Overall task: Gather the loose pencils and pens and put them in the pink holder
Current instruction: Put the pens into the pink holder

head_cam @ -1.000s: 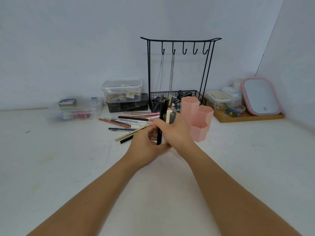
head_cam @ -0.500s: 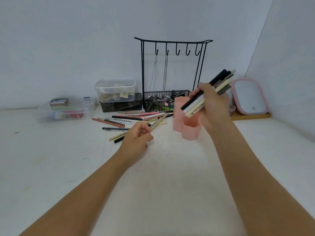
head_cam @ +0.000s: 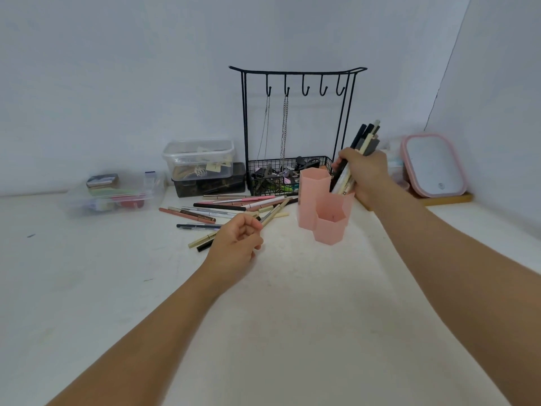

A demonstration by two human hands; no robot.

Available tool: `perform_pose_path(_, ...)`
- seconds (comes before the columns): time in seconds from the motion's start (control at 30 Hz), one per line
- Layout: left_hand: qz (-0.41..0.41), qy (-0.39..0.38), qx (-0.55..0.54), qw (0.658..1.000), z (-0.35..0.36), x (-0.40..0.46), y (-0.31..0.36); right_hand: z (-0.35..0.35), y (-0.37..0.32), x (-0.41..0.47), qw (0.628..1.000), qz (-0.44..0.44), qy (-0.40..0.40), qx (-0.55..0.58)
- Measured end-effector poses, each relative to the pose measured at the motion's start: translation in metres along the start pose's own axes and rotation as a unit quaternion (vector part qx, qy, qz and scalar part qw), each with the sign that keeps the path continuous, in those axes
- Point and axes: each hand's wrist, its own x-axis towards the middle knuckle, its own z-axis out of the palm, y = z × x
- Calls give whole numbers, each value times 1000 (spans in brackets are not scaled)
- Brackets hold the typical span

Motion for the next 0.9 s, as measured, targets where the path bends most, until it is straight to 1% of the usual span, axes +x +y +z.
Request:
perform_pose_path(0.07, -1, -1, 5, 1000, 0, 0, 0, 2, 6, -2, 996, -30, 0, -78)
perform_pose_path(0.13, 1, -1, 10, 1000, 1, 0, 0, 3, 11, -4, 990, -51, 3, -130)
perform_pose_path(0.27, 4, -2, 1, 1000, 0, 0, 1, 4, 28, -2, 987, -37, -7, -154)
perform_pose_path(0.47, 5, -5, -3, 1000, 0, -1, 1, 0, 44, 1, 989, -11, -13, -147)
perform_pose_path(0.57, 8, -5, 1, 1000, 0, -1, 2, 0, 46, 0, 989, -10, -26, -147)
perform_pose_path(0.67, 7, -1, 1, 1000, 0, 0, 2, -1, 49, 0, 989, 10, -49, -136)
perform_pose_path(0.73, 8, 1, -3, 1000, 0, 0, 2, -5, 55, 1, 992, 28, -72, -104)
perform_pose_path(0.83, 4, 4, -10, 1000, 0, -1, 3, -12, 65, 1, 988, 73, -135, -6)
perform_pose_path(0.87, 3, 4, -13, 1000, 0, -1, 3, -15, 67, -1, 987, 74, -143, 2)
perform_pose_path(0.9, 3, 4, -14, 1000, 0, -1, 3, -17, 66, -4, 989, 58, -133, -3)
